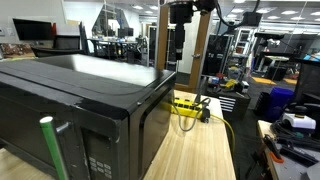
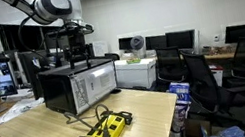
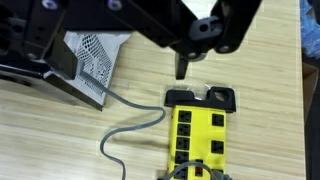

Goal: Plug the power cable inside the extension cord

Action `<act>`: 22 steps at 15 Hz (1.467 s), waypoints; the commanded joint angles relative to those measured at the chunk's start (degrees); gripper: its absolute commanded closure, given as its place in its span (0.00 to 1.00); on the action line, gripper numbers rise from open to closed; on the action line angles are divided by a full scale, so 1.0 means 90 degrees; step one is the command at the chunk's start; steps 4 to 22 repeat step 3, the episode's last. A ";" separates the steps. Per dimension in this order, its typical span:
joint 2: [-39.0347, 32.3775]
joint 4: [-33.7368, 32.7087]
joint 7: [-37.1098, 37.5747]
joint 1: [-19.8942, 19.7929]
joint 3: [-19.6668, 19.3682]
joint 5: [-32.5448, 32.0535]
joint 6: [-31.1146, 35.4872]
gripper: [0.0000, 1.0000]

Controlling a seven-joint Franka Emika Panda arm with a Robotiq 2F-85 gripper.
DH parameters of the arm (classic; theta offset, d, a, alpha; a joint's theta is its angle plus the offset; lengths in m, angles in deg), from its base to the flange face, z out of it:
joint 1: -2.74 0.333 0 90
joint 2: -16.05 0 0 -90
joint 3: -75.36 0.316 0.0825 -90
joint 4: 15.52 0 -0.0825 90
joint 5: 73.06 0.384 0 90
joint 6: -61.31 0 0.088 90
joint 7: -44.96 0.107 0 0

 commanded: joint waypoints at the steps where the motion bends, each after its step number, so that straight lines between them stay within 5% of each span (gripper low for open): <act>1: -0.0005 -0.0011 0.0003 0.0056 -0.0053 -0.0001 -0.0011 0.00; 22: -0.0032 -0.0023 0.0003 0.0052 -0.0062 -0.0001 -0.0011 0.00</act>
